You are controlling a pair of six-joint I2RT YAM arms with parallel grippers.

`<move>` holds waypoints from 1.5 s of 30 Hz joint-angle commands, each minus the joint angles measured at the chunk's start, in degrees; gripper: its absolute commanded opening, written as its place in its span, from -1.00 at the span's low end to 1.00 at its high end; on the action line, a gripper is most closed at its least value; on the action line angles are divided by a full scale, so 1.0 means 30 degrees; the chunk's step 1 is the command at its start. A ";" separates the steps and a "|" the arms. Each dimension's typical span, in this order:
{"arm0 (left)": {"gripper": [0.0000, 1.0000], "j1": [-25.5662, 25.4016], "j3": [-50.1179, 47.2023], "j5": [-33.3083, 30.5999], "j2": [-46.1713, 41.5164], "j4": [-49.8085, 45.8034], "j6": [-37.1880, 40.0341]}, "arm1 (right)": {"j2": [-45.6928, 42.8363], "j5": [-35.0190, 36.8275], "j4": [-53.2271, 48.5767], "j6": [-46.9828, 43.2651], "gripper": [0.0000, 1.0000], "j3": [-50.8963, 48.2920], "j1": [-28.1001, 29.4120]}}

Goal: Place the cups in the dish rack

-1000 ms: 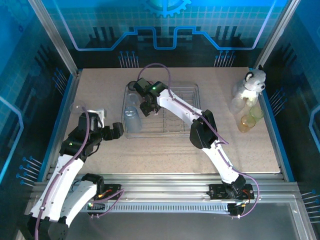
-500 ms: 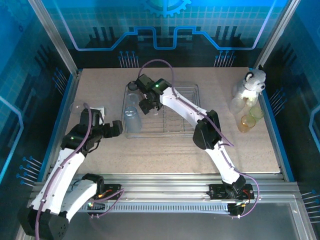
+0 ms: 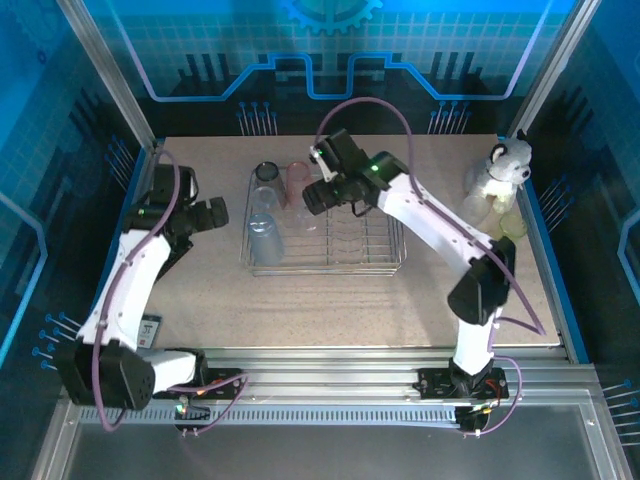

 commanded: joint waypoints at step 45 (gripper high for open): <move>0.46 0.4299 1.0900 -0.3631 1.5322 -0.3183 0.1369 | -1.1217 -0.3820 0.6197 -0.0078 0.67 -1.3033 -0.2080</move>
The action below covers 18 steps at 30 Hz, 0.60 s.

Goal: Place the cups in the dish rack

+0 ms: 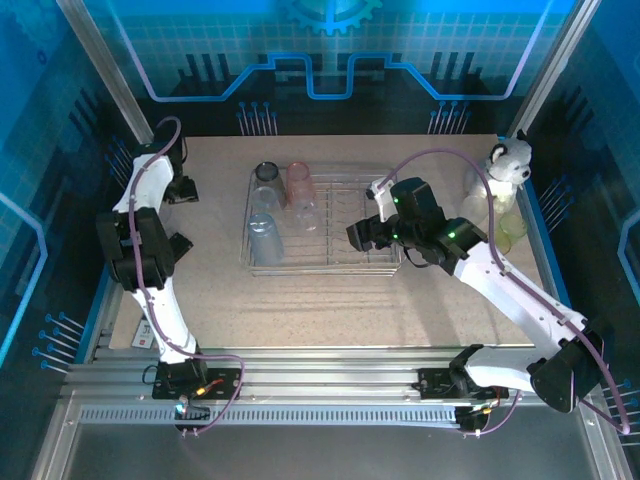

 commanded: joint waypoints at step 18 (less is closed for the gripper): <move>-0.54 0.0735 0.0330 0.0080 0.1746 -0.0298 -0.1609 | -0.0093 -0.0147 -0.1015 0.0319 0.64 0.0232 -0.0123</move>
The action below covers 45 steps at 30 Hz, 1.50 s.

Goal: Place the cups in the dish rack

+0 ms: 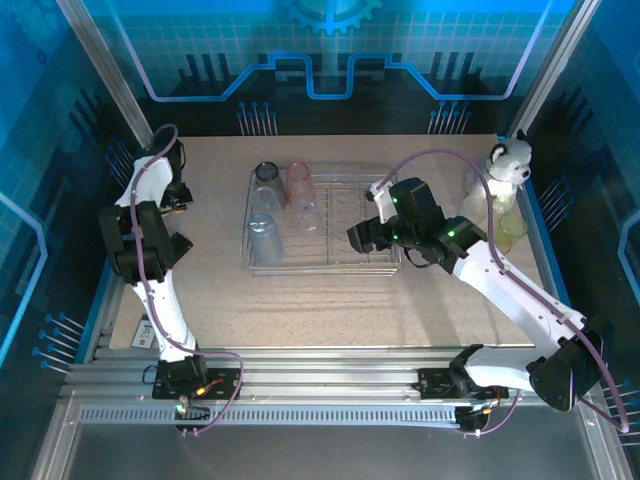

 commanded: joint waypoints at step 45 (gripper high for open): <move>-1.00 -0.1465 -1.5189 2.6194 -2.1299 2.2920 -1.5539 | -0.0081 -0.7434 0.4955 0.8022 0.94 0.4349 -0.3126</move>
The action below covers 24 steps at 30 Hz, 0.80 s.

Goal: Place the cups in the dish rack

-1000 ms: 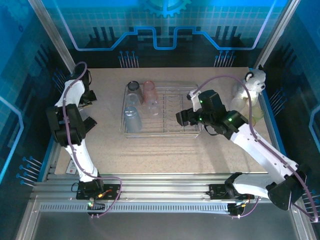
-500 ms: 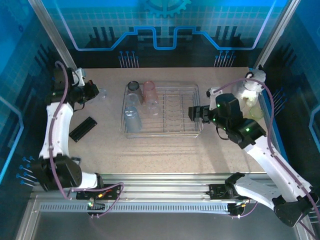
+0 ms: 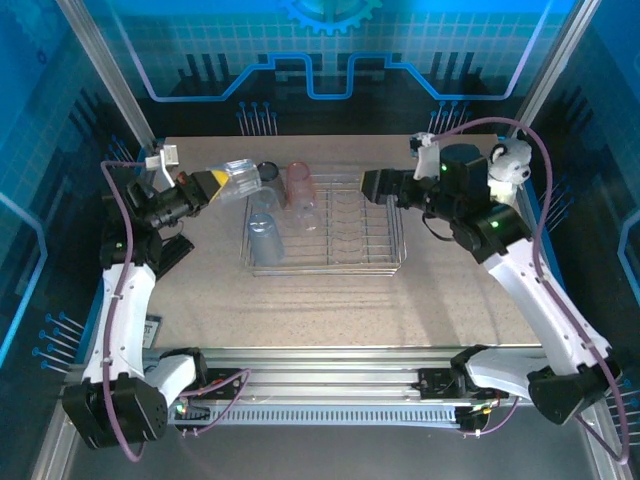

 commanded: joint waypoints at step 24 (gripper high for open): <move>-1.00 -0.4298 -0.1601 -0.0459 -0.1319 0.7446 -0.5538 | 0.8080 -0.8123 0.5387 0.4143 1.00 0.5513 0.3246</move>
